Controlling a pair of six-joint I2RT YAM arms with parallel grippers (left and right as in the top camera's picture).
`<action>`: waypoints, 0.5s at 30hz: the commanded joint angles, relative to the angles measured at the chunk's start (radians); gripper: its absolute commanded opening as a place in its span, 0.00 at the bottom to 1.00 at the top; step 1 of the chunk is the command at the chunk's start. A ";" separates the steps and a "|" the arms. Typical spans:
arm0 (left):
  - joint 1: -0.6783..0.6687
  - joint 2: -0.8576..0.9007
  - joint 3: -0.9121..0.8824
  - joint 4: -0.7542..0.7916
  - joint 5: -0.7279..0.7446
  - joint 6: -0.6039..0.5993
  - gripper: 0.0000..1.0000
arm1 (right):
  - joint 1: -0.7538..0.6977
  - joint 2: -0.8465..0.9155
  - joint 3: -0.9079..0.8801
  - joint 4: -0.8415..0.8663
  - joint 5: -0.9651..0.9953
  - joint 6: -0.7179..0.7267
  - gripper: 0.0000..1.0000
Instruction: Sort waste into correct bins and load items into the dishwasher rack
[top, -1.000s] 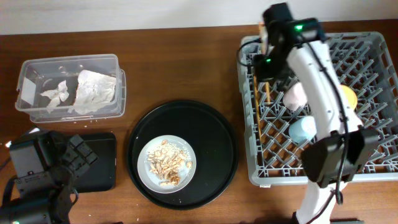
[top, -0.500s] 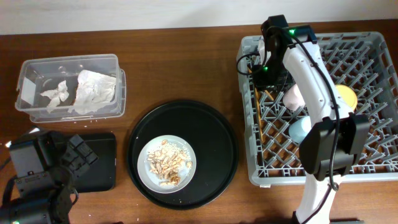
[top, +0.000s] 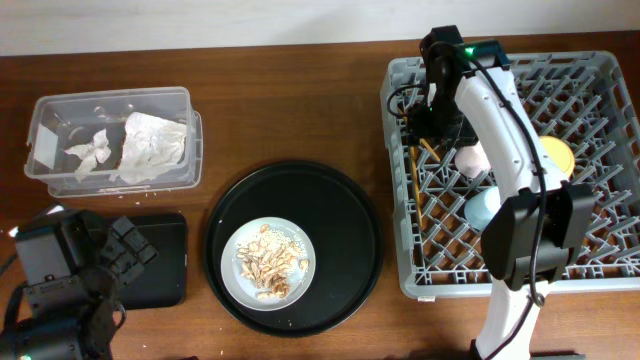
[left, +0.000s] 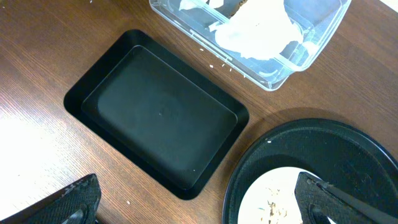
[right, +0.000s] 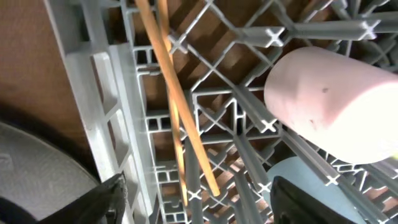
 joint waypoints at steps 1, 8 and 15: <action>0.004 -0.004 0.004 -0.004 0.000 -0.013 0.99 | -0.003 -0.021 -0.016 0.007 0.024 0.006 0.73; 0.004 -0.004 0.004 -0.004 0.000 -0.012 0.99 | -0.004 -0.020 -0.145 0.081 -0.051 -0.021 0.55; 0.004 -0.004 0.004 -0.004 0.000 -0.013 0.99 | -0.003 -0.028 -0.129 0.059 -0.051 -0.021 0.24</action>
